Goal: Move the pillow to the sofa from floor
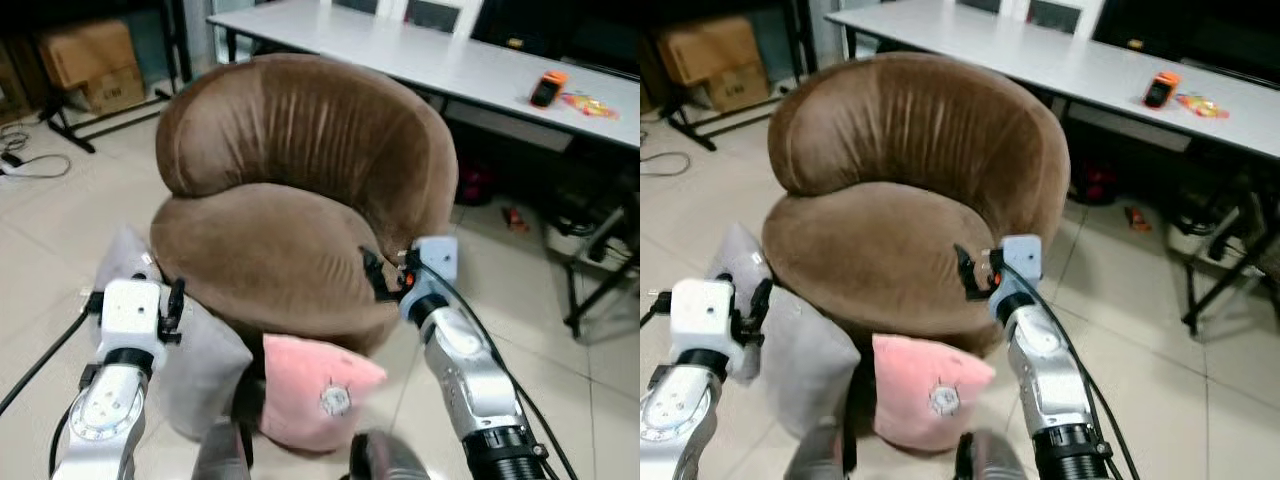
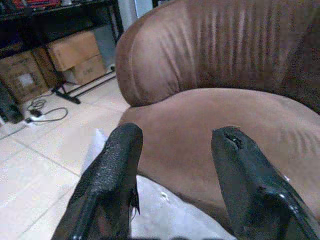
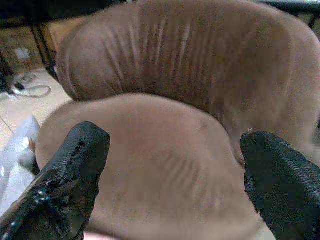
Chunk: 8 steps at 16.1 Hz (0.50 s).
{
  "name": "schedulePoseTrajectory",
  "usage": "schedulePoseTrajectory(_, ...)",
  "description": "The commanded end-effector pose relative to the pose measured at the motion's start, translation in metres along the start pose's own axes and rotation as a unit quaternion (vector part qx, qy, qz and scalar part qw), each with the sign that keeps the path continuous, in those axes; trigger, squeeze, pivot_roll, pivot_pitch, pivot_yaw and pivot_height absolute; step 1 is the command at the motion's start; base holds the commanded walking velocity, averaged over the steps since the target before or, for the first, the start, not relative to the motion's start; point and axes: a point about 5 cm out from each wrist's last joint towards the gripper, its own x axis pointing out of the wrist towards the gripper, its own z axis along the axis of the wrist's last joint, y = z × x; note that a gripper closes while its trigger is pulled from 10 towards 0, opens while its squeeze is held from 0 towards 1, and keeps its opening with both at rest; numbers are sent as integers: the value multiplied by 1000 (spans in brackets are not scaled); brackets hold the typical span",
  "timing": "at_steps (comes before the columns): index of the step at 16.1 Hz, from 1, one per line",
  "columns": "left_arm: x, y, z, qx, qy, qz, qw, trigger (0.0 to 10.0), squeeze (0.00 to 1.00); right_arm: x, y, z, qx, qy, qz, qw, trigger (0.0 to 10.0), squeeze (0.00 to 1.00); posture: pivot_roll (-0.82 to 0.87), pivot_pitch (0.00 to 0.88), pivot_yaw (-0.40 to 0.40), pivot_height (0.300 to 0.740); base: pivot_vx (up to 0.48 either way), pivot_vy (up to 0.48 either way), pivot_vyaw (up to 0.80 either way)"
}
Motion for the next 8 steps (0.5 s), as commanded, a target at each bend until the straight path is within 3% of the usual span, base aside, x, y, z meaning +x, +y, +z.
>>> schedulePoseTrajectory(1, 2, -4, 6, -3, -17, -8, 1000, 10000, 0, 0, -7, 1, -2, 6, -7, 1000, 10000, 0, 28, 0, -100, 626, 0, 0, 0)
schedulePoseTrajectory(3, 3, -5, 8, -7, -20, -15, 1000, 10000, 0, 0, -8, 2, -4, 6, -9, 1000, 10000, 0, 22, 0, -91, 626, 0, 0, 0)
schedulePoseTrajectory(8, 6, -5, 8, -15, -20, -18, 1000, 10000, 0, 1, -9, 4, -8, 8, -21, 1000, 10000, 0, 18, 0, -84, 626, 286, 0, 0)
